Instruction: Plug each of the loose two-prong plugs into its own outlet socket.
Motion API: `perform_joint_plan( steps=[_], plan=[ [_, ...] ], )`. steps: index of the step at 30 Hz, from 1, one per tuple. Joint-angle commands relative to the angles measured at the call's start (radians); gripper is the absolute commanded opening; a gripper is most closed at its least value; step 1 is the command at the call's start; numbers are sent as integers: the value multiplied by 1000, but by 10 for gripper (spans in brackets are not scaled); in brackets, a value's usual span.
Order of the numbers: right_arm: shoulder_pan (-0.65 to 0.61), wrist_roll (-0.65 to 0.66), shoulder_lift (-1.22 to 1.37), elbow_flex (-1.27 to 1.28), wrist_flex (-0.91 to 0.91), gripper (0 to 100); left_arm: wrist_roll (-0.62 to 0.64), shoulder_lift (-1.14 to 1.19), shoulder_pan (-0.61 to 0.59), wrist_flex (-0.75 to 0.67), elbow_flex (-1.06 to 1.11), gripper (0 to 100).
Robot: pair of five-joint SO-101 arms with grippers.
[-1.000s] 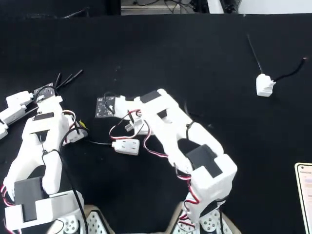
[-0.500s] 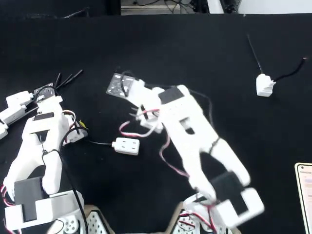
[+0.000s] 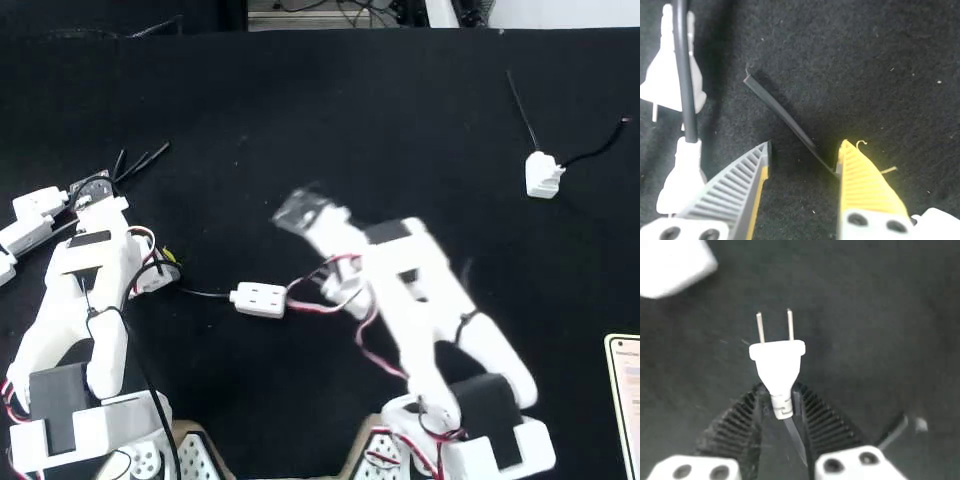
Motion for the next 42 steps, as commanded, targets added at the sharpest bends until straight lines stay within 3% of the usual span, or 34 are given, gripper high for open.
perform_joint_plan(
  steps=[1, 4, 9, 18, 20, 23, 29, 35, 42],
  plan=[
    [150, 28, -45, -122, 109, 11, 9, -14, -21, -2, 2, 220],
    [192, 106, -45, -136, 146, 11, 9, -14, -21, -2, 2, 220],
    [141, 186, -45, -5, 77, 11, 9, -14, -19, -2, 2, 220],
    [-92, 20, -38, 130, -94, 21, 9, -14, -19, -2, 2, 220],
    [-127, 14, -39, 136, -89, 80, 9, -14, -19, -2, 2, 220],
    [-140, 18, -44, 134, -95, 175, 9, -14, -19, -2, 2, 220],
    [-157, 14, -38, 125, -150, 149, 9, -14, -19, -2, 2, 220],
    [-166, 14, -38, 128, -184, 207, 9, -14, -19, -2, 2, 220],
    [-219, -69, -122, 117, -86, 197, 9, -14, -19, -2, 2, 220]
  ],
)
